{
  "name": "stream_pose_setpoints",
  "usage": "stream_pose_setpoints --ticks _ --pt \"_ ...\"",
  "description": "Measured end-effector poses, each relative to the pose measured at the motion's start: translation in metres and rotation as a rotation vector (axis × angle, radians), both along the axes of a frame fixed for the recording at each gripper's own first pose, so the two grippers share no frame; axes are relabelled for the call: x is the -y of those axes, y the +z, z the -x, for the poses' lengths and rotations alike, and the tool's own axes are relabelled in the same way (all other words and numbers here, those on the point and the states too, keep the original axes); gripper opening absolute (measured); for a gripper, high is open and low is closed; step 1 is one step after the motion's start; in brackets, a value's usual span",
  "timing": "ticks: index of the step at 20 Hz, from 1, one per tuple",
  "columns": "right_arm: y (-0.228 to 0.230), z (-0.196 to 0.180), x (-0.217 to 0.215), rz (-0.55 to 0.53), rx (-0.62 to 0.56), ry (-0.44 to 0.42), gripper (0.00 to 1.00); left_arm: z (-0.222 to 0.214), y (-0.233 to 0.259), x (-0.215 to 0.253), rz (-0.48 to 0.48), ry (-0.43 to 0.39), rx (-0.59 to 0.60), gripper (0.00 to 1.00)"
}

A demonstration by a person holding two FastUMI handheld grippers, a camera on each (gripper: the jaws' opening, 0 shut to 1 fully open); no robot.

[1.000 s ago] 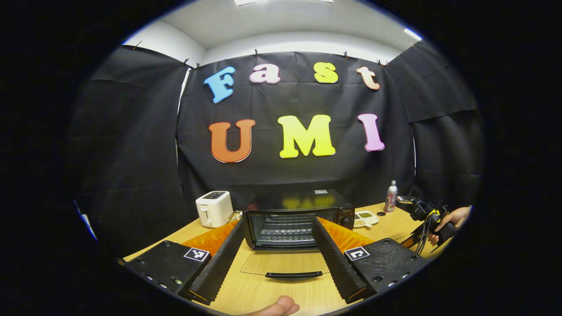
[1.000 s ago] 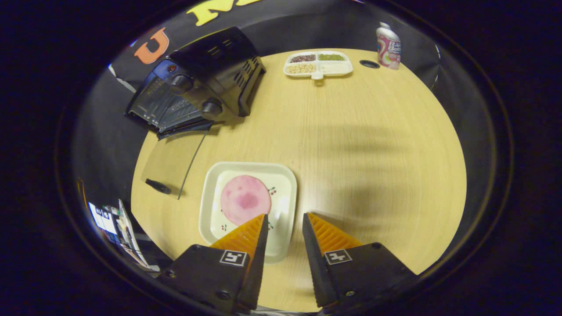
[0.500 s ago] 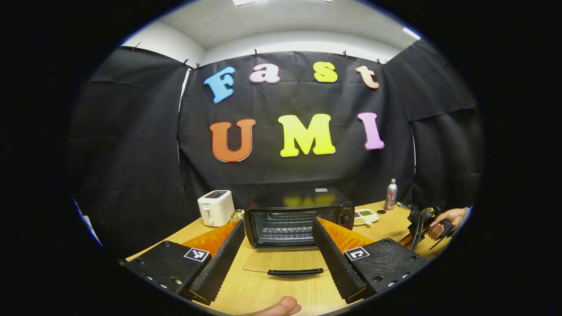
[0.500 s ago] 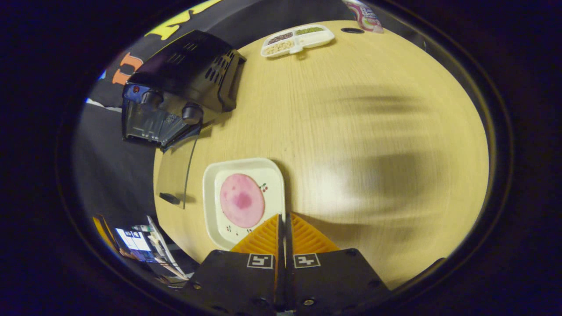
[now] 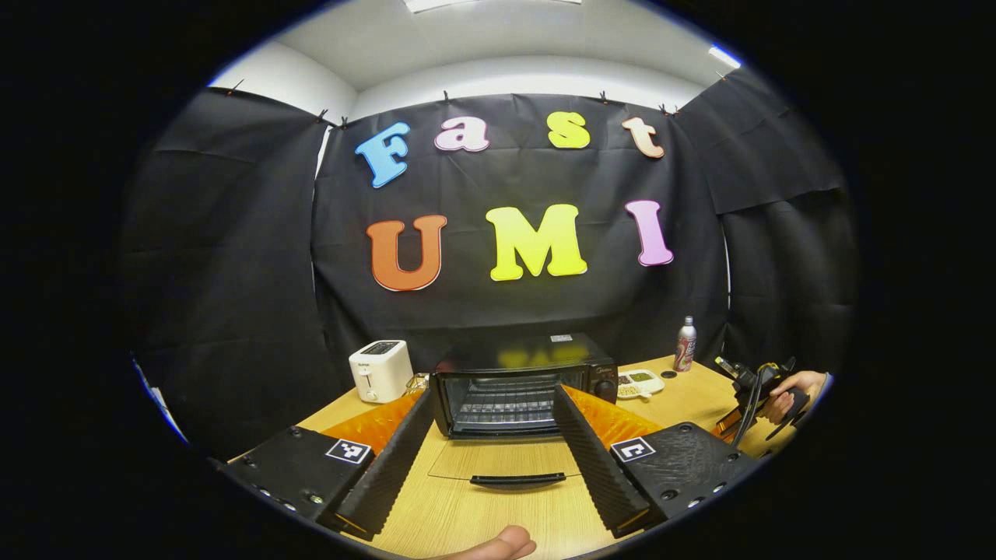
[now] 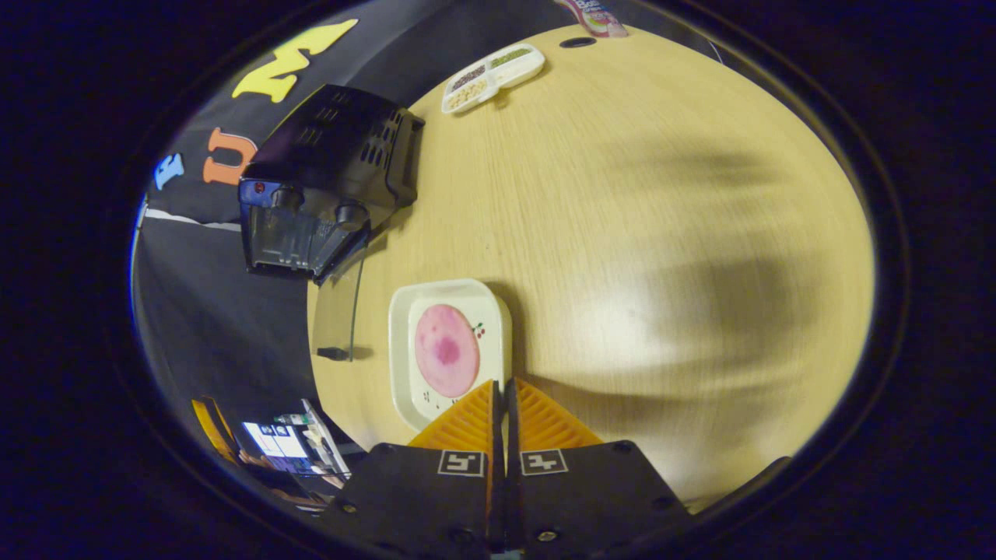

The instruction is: Open the electric oven with the left hand, put the food in, and close the electric oven.

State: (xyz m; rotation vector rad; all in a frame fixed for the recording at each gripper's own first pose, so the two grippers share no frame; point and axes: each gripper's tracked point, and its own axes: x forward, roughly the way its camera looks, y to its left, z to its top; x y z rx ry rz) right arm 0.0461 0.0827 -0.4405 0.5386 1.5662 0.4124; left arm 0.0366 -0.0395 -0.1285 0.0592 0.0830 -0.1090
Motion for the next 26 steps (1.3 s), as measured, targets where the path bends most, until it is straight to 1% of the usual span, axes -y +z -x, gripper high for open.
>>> stream_pose_setpoints --ticks 1,5,6,7,8,9,10,13,16,17,18,19,23,24,25,26 --pt "0.003 -0.001 0.003 0.003 0.009 -0.007 0.01 0.002 0.0 0.0 -0.002 -0.006 0.0 0.96" --pt "0.026 -0.001 0.014 -0.002 0.048 -0.035 0.01 0.009 -0.002 0.003 0.008 -0.038 -0.008 0.96" --pt "0.033 -0.001 0.016 0.002 0.061 -0.038 0.01 0.01 -0.003 0.0 0.012 -0.038 -0.011 0.96" --pt "0.042 -0.001 0.017 0.005 0.076 -0.043 0.04 0.011 -0.004 -0.004 0.008 -0.037 -0.011 0.96" --pt "0.051 -0.002 0.018 0.005 0.092 -0.05 0.01 0.011 -0.004 -0.01 0.0 -0.03 -0.009 0.96" --pt "0.059 -0.003 0.016 0.003 0.11 -0.055 0.04 0.013 -0.003 -0.016 -0.004 -0.019 -0.006 0.96" --pt "0.069 -0.005 0.013 -0.003 0.127 -0.057 0.01 0.014 -0.003 -0.02 -0.005 -0.017 -0.002 0.96" --pt "0.096 -0.006 0.0 -0.026 0.173 -0.063 0.01 0.019 0.0 -0.03 0.007 -0.019 0.006 0.96" --pt "0.114 -0.004 -0.026 -0.052 0.2 -0.056 0.01 0.022 0.001 -0.05 0.021 0.006 0.013 0.96" --pt "0.119 -0.003 -0.037 -0.065 0.202 -0.051 0.04 0.023 0.002 -0.057 0.023 0.018 0.016 0.96" --pt "0.122 -0.002 -0.049 -0.078 0.203 -0.046 0.04 0.025 0.002 -0.065 0.026 0.027 0.019 0.96" --pt "0.124 -0.002 -0.06 -0.086 0.202 -0.039 0.01 0.026 0.003 -0.071 0.028 0.034 0.02 0.96" --pt "0.123 -0.007 -0.108 -0.133 0.181 -0.037 0.01 0.024 0.004 -0.091 0.026 0.055 0.028 0.96" --pt "0.119 -0.011 -0.12 -0.136 0.181 -0.041 0.04 0.023 0.005 -0.096 0.015 0.063 0.031 0.96" --pt "0.116 -0.014 -0.129 -0.133 0.184 -0.042 0.01 0.022 0.005 -0.1 0.003 0.072 0.034 0.96" --pt "0.112 -0.018 -0.138 -0.125 0.184 -0.047 0.0 0.02 0.005 -0.103 -0.006 0.079 0.037 0.96"
